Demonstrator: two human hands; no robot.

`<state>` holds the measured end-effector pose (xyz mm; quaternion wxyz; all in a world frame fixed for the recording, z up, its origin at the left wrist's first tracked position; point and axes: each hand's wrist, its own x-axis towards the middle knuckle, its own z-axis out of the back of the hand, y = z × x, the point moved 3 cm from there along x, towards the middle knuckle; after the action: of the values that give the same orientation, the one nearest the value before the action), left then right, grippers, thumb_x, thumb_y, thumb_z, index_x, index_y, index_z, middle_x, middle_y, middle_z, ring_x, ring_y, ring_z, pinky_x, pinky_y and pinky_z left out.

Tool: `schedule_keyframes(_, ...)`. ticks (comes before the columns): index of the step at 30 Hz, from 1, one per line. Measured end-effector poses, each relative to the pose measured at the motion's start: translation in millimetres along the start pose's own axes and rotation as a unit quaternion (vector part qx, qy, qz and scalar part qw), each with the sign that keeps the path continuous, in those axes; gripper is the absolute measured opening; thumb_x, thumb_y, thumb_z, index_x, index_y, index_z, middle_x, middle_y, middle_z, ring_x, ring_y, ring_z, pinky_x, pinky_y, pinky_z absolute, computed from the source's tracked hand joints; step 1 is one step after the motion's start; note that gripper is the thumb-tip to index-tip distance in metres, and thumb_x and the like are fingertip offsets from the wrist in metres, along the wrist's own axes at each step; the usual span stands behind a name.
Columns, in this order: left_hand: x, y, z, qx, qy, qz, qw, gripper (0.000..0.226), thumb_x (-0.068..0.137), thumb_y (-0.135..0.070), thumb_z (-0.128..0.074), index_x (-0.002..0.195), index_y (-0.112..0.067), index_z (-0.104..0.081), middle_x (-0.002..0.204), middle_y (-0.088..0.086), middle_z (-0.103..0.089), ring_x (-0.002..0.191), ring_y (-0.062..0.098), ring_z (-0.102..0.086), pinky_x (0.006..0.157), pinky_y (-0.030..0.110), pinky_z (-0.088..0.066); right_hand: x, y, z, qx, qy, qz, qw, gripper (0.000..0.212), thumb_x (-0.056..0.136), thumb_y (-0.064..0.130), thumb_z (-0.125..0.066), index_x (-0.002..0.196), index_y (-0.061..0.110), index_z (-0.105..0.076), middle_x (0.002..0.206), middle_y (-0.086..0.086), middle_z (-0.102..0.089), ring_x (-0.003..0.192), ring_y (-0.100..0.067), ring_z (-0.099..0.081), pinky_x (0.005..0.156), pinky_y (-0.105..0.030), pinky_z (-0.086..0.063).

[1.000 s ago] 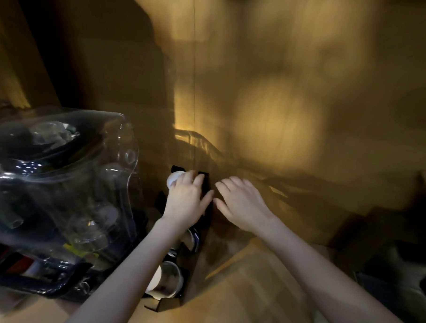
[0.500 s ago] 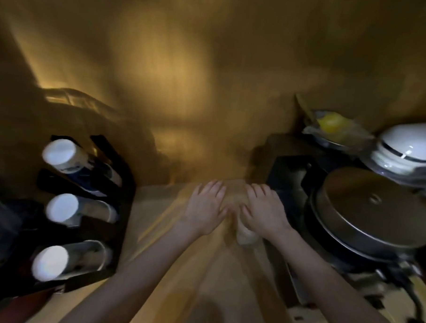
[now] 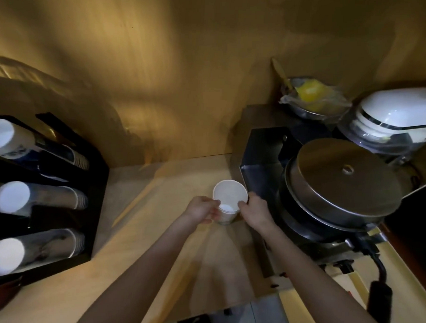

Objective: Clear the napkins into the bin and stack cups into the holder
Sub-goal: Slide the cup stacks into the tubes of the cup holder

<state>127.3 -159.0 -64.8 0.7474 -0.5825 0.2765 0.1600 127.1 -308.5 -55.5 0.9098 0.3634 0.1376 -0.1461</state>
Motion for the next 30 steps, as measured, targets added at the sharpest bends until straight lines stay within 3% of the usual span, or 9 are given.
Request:
schedule_keyframes(5, -9, 5, 14, -0.151, 0.002, 0.076, 0.986, 0.029, 0.09, -0.032, -0.045, 0.1, -0.007, -0.054, 0.06, 0.004, -0.07, 0.061, 0.016, -0.065, 0.064, 0.028, -0.044, 2, 14, -2, 0.098, -0.01, 0.006, 0.995, 0.032, 0.086, 0.012, -0.048, 0.116, 0.004, -0.055, 0.11, -0.022, -0.065, 0.096, -0.036, -0.062, 0.084, -0.045, -0.053)
schedule_keyframes(8, -19, 12, 30, -0.326, 0.079, 0.175, 0.925, 0.064, 0.085, -0.054, -0.037, 0.112, 0.001, -0.054, 0.08, 0.013, -0.072, 0.077, 0.026, -0.067, 0.074, 0.038, -0.048, -7, 37, -2, 0.098, -0.031, 0.074, 0.992, 0.031, 0.085, 0.012, -0.049, 0.116, 0.008, -0.056, 0.107, -0.017, -0.067, 0.096, -0.032, -0.063, 0.086, -0.049, -0.054)
schedule_keyframes(10, -31, 14, 41, -0.412, 0.142, 0.177, 0.883, 0.082, 0.078, -0.066, -0.037, 0.117, 0.005, -0.052, 0.087, 0.019, -0.073, 0.081, 0.029, -0.071, 0.073, 0.042, -0.055, -19, 56, -3, 0.094, -0.047, 0.141, 0.984, 0.03, 0.087, 0.012, -0.05, 0.116, 0.009, -0.055, 0.103, -0.017, -0.067, 0.094, -0.031, -0.062, 0.086, -0.048, -0.052)
schedule_keyframes(13, -53, 15, 62, -0.46, 0.175, 0.135, 0.86, 0.092, 0.067, -0.072, -0.049, 0.119, 0.004, -0.051, 0.094, 0.022, -0.072, 0.083, 0.03, -0.072, 0.07, 0.041, -0.061, -43, 83, -12, 0.115, -0.039, 0.243, 0.962, 0.028, 0.089, 0.013, -0.051, 0.117, 0.011, -0.055, 0.096, -0.011, -0.067, 0.089, -0.023, -0.061, 0.081, -0.037, -0.051)
schedule_keyframes(16, -77, 19, 89, -0.48, 0.157, 0.104, 0.857, 0.093, 0.058, -0.066, -0.061, 0.122, 0.0, -0.05, 0.106, 0.023, -0.067, 0.086, 0.032, -0.071, 0.067, 0.038, -0.061, -62, 103, -28, 0.141, 0.011, 0.303, 0.943, 0.024, 0.092, 0.012, -0.049, 0.115, 0.013, -0.056, 0.091, 0.001, -0.062, 0.077, -0.002, -0.056, 0.068, -0.014, -0.044)
schedule_keyframes(19, -106, 27, 121, -0.46, 0.101, 0.07, 0.879, 0.08, 0.062, -0.055, -0.065, 0.123, -0.007, -0.05, 0.117, 0.018, -0.059, 0.092, 0.034, -0.066, 0.065, 0.035, -0.061, -77, 119, -41, 0.212, 0.071, 0.296, 0.929, 0.022, 0.093, 0.015, -0.043, 0.102, 0.015, -0.063, 0.082, 0.002, -0.063, 0.067, 0.009, -0.055, 0.058, -0.005, -0.041)
schedule_keyframes(21, -123, 34, 142, -0.415, 0.032, 0.032, 0.909, 0.069, 0.065, -0.044, -0.072, 0.121, -0.009, -0.052, 0.107, 0.013, -0.062, 0.09, 0.03, -0.065, 0.062, 0.033, -0.061, -85, 130, -50, 0.241, 0.091, 0.295, 0.92, 0.028, 0.087, 0.024, -0.038, 0.088, 0.025, -0.065, 0.074, 0.005, -0.063, 0.06, 0.005, -0.054, 0.056, -0.008, -0.04)
schedule_keyframes(26, -172, 43, 187, -0.213, -0.159, -0.114, 0.957, 0.044, 0.07, -0.011, -0.075, 0.111, -0.016, -0.058, 0.089, -0.008, -0.067, 0.063, -0.006, -0.066, 0.052, 0.011, -0.051, -104, 159, -82, 0.255, 0.181, 0.28, 0.908, 0.035, 0.073, 0.054, -0.043, 0.09, 0.031, -0.062, 0.077, 0.004, -0.063, 0.063, -0.004, -0.057, 0.064, -0.024, -0.042)
schedule_keyframes(30, -201, 55, 216, -0.055, -0.242, -0.214, 0.945, 0.07, 0.049, -0.029, -0.087, 0.109, -0.033, -0.05, 0.099, -0.019, -0.063, 0.076, -0.018, -0.06, 0.063, 0.005, -0.051, -135, 190, -113, 0.203, 0.256, 0.33, 0.885, 0.042, 0.063, 0.053, -0.06, 0.102, 0.041, -0.05, 0.1, 0.018, -0.059, 0.083, 0.008, -0.056, 0.072, -0.011, -0.046)
